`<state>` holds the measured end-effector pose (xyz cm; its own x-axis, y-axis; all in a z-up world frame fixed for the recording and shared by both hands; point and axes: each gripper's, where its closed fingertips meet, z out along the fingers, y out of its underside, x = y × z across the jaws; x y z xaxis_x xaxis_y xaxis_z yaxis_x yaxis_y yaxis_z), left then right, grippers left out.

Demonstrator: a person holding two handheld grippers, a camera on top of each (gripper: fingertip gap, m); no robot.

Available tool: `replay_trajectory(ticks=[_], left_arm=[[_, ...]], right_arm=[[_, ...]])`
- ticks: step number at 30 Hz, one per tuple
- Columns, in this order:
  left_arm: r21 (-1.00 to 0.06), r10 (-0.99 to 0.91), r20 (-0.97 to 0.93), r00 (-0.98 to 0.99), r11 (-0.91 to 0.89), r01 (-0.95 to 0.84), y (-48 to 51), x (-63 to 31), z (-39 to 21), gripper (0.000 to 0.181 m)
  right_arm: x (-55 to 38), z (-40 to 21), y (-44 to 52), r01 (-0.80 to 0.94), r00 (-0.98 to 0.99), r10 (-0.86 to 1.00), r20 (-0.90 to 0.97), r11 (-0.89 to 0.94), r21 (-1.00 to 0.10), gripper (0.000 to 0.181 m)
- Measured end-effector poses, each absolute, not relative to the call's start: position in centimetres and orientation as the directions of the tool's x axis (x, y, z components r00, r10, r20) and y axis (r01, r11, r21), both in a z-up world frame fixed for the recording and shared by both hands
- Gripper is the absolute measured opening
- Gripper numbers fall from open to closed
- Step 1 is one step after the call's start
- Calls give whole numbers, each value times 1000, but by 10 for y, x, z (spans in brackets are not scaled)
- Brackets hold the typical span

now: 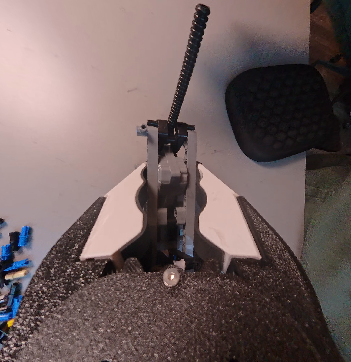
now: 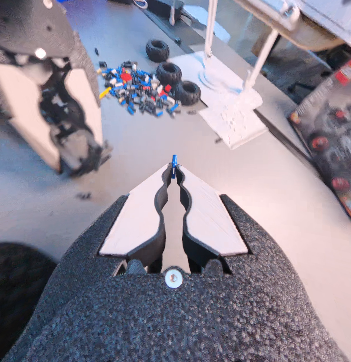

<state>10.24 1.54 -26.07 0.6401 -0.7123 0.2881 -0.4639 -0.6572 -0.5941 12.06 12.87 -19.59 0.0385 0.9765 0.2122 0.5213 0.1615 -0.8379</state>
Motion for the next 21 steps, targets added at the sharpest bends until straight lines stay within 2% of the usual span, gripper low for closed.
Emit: replay_trajectory(ticks=[4,10,15,19,21], left_arm=[[-607,-708,298,640,-658,-446,1,100,-261,46],[-625,-710,315,630,-655,-425,-9,98,-260,46],[-631,-715,324,620,-651,-421,-10,99,-260,46],[-633,-718,333,612,-651,-419,-11,99,-259,47],[-630,-720,333,608,-650,-425,-12,99,-259,47]], right_arm=[[14,-202,133,486,-155,970,186,239,-841,3],[-72,-244,123,559,-294,925,239,369,-743,4],[-73,-233,118,511,-274,937,217,333,-793,33],[-32,-210,125,490,-241,956,168,269,-829,28],[7,-212,118,531,-310,945,108,266,-804,22]])
